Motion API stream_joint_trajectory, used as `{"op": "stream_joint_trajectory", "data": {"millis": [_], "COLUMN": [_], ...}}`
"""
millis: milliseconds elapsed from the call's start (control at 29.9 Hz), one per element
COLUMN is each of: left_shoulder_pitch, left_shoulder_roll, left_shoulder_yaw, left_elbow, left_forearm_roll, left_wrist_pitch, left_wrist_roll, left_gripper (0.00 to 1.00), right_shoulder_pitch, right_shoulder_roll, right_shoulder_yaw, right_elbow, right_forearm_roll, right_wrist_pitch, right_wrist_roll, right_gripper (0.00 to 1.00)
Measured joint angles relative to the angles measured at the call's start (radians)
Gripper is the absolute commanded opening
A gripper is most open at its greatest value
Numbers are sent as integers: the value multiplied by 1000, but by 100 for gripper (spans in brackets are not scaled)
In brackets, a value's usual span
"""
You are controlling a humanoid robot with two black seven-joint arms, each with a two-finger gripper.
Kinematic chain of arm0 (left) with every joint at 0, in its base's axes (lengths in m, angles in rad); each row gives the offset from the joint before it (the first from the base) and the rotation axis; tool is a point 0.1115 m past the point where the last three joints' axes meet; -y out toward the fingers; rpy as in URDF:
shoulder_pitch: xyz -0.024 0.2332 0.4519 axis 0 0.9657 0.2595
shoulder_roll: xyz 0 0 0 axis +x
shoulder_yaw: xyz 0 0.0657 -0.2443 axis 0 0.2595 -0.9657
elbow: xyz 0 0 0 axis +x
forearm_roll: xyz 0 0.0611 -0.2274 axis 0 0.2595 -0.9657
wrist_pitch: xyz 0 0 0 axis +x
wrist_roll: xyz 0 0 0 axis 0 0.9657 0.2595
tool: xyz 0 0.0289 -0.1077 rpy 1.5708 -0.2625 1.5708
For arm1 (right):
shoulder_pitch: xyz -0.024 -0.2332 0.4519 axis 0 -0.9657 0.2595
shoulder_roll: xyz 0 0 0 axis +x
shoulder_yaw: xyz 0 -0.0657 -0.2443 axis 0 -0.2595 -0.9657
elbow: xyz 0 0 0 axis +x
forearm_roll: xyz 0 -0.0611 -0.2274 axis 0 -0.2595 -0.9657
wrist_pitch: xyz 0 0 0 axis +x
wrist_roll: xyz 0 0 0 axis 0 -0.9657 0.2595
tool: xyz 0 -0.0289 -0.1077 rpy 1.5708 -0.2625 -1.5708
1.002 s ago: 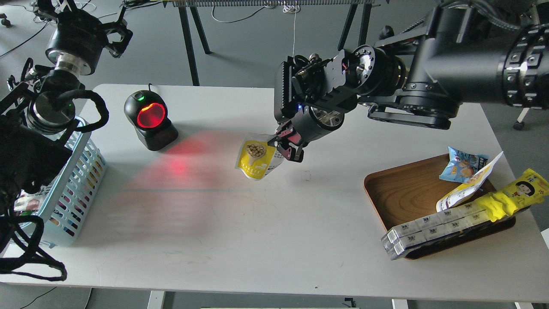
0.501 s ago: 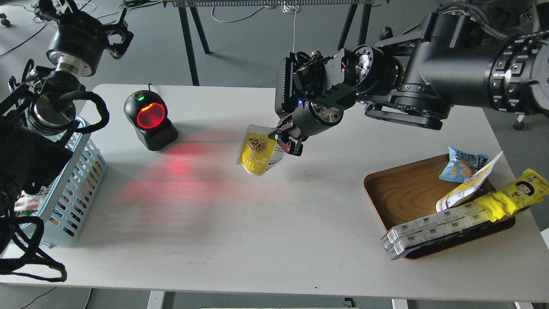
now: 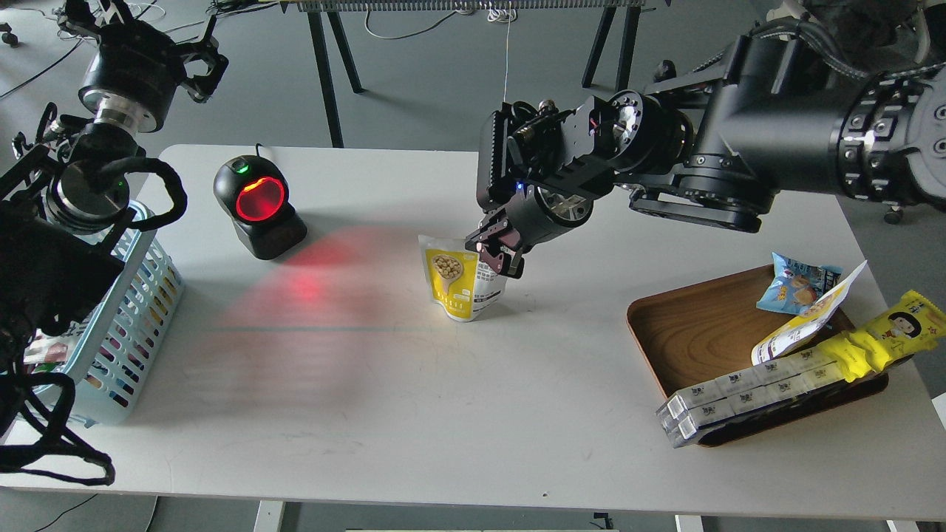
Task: Scan snack and place in basket
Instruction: 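Set the yellow packet down on the table near the scanner, release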
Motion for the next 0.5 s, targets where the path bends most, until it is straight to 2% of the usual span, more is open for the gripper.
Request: {"op": "stream_joint_trajectory", "data": {"millis": [134,200,267,334,367,501], "left_shoulder_pitch": [0,0,0,0,0,0], "left_shoulder_roll": [0,1,2,2,2,3], "left_shoulder_yaw": [-1,-1,-2,-2,-2,-2], "left_elbow": [1,1,1,1,1,1], "left_forearm_roll": [0,0,0,0,0,0], "left_wrist_pitch": [0,0,0,0,0,0], "left_wrist_roll": [0,0,0,0,0,0], "left_gripper": [100,100,100,100,100,100], "right_shoulder_pitch": [-1,-1,-1,1,7,30], "right_shoulder_roll": [0,0,0,0,0,0], "right_shoulder_yaw": [-1,-1,-1,1,3,16], "right_elbow": [0,0,0,0,2,19], "right_forearm_roll": [0,0,0,3,10,78], "right_wrist_pitch": [0,0,0,0,0,0], "right_wrist_roll": [0,0,0,0,0,0], "right_gripper": [5,10,28,56,64,75]}}
